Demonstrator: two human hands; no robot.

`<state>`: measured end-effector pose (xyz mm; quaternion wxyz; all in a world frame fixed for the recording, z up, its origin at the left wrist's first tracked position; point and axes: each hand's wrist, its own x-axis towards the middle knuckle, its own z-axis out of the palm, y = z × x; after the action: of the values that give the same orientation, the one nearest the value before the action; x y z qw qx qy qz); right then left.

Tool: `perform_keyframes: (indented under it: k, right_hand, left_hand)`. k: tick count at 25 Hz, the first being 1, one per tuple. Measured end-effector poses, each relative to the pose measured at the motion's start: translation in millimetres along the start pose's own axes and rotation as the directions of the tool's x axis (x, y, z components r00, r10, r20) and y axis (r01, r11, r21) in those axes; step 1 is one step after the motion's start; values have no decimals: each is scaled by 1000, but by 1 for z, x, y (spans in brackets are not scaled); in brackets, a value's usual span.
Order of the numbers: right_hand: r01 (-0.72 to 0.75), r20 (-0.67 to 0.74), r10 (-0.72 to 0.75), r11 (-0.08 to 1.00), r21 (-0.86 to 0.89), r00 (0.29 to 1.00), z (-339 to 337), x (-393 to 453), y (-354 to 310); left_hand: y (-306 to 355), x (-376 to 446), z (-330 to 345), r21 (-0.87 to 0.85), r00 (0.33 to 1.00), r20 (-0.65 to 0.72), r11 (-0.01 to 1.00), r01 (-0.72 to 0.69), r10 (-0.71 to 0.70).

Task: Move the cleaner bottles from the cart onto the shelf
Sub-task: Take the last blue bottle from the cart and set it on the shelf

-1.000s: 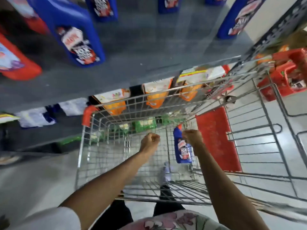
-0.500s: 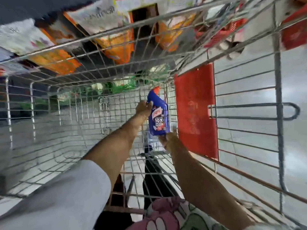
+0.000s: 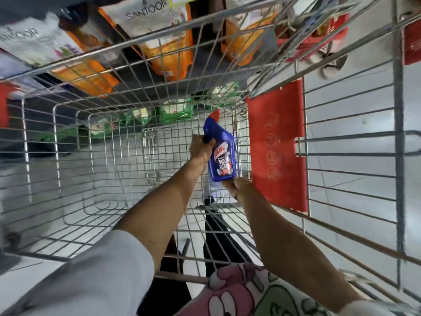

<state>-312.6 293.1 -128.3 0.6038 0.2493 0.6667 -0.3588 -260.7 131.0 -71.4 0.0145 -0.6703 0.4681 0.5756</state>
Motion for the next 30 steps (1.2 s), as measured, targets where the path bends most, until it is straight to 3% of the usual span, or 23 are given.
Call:
perform_keyframes:
  k: [4,6,8,10,14,19,24,30]
  right_hand:
    - [42,182,18,946,-322,983,17,-68,-33]
    - [234,255,-163,932,-277,953,27,-99,-48]
    - [427,447,-318,889,-165,836,44,-133,-70]
    - [534,603,-378,840,-96,702,65,-158,-93]
    - [755,753,-449,648,-97,482,104,-230,-147]
    - [913,797,-547,407,-15,257,141,-329,-211]
    - [978,737,-668,202,47,103,168,-382,-268]
    - [997,604,-794,80,-5,67,185,-374,-336]
  left_hand:
    - [5,-35,-58,-284,985,69,949,-133,159]
    - [13,-54,-91,-321,968,39,920,-224,249]
    - [27,-79,-118,-388,950,16,878,-282,312]
    - [42,-107,-147,-451,929,-13,827,-337,371]
    - [85,-153,-206,-516,842,-91,698,-496,531]
    - [160,-198,-264,-507,685,-202,524,-684,700]
    - [231,-216,-290,-484,553,-236,397,-780,799]
    - [305,-199,-290,-442,481,-224,352,-825,848]
